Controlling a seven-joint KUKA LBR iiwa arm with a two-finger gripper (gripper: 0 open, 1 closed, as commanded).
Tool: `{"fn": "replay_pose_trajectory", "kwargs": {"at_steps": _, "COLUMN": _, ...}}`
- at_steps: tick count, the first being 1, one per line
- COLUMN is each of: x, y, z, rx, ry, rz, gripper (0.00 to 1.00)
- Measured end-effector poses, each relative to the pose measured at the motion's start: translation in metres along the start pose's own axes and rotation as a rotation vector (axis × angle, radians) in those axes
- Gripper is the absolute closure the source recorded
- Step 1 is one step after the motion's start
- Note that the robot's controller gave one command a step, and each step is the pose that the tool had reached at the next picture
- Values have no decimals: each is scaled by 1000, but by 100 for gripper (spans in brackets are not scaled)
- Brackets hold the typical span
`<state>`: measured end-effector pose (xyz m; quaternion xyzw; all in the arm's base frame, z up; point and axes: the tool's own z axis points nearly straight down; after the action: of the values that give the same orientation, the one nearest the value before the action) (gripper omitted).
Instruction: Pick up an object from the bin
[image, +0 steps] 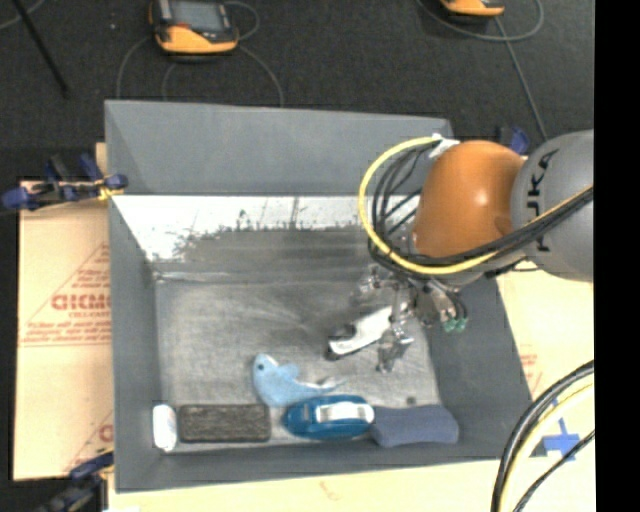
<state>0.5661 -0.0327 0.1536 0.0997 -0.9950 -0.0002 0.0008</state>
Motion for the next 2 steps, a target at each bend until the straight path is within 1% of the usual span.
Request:
{"fn": "replay_pose_trajectory", "kwargs": {"at_steps": 1, "x": -7, "y": -28, "z": -1, "rx": 3, "ry": -8, "rz": 33, "gripper": 0}}
{"fn": "replay_pose_trajectory", "kwargs": {"at_steps": 2, "x": -26, "y": -27, "z": 74, "rx": 4, "ry": -10, "rz": -102, "gripper": 0}}
